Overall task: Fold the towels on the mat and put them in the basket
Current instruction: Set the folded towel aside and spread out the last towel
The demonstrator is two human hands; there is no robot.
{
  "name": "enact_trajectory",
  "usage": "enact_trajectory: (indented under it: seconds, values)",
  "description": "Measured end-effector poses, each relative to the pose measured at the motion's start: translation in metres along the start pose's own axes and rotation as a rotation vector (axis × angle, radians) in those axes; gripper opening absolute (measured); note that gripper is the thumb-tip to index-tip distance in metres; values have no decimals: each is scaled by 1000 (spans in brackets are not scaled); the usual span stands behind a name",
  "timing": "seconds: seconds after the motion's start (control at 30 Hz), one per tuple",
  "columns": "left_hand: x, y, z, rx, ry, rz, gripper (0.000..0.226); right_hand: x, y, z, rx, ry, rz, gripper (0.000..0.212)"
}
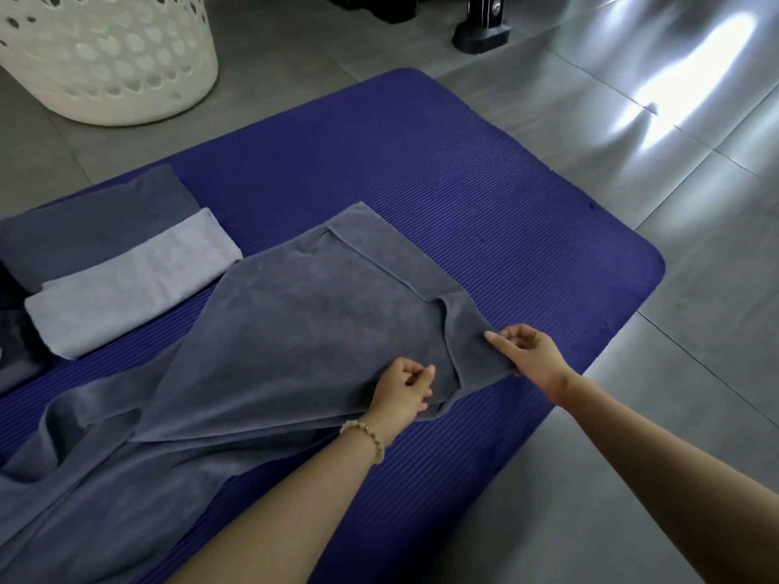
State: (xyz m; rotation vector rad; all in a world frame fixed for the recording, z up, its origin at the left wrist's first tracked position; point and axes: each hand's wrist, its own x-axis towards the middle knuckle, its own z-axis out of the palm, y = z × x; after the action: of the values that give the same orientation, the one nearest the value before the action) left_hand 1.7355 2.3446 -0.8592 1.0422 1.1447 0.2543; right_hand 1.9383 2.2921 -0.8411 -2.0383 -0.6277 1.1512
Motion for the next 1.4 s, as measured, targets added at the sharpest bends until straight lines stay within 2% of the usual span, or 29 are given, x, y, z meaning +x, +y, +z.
enact_trajectory:
  seconds: [0.07, 0.13, 0.23, 0.37, 0.5, 0.67, 0.73, 0.83, 0.87, 1.0, 1.1, 1.2, 1.27, 1.33, 1.4]
  values:
    - [-7, -7, -22, 143, 27, 59, 13, 2, -6, 9, -212, 23, -83, 31]
    - [-15, -7, -49, 288, 38, 124, 13, 5, -19, 21, -459, 43, -248, 42]
    - [-31, -5, -100, 435, 77, 174, 14, 6, -38, 53, -710, -15, -441, 53]
    - [-62, -13, -183, 559, 179, 172, 18, -6, -60, 122, -830, -170, -537, 61]
    - [-113, -30, -278, 765, 210, 115, 34, -33, -79, 200, -946, -345, -675, 61]
    - [-195, -58, -380, 972, 316, 86, 42, -78, -104, 287, -995, -509, -784, 61]
    - [-224, -83, -415, 971, 409, 25, 59, -95, -113, 319, -1017, -581, -805, 62]
    - [-250, -135, -453, 886, 545, -135, 99, -118, -123, 369, -996, -662, -802, 64]
    - [-255, -148, -457, 839, 562, -187, 103, -124, -124, 385, -973, -684, -790, 65]
    - [-261, -196, -464, 661, 689, -268, 92, -142, -131, 435, -917, -705, -789, 65]
    - [-265, -198, -466, 691, 733, -261, 80, -152, -130, 466, -961, -681, -782, 56]
    - [-269, -181, -464, 802, 693, -324, 57, -164, -121, 488, -966, -771, -641, 54]
    - [-271, -179, -463, 813, 658, -293, 59, -171, -117, 498, -867, -839, -529, 57]
    - [-277, -184, -463, 550, 599, -199, 66, -176, -118, 506, -709, -829, -438, 62]
    - [-287, -181, -463, 281, 532, -125, 69, -179, -122, 515, -661, -830, -381, 57]
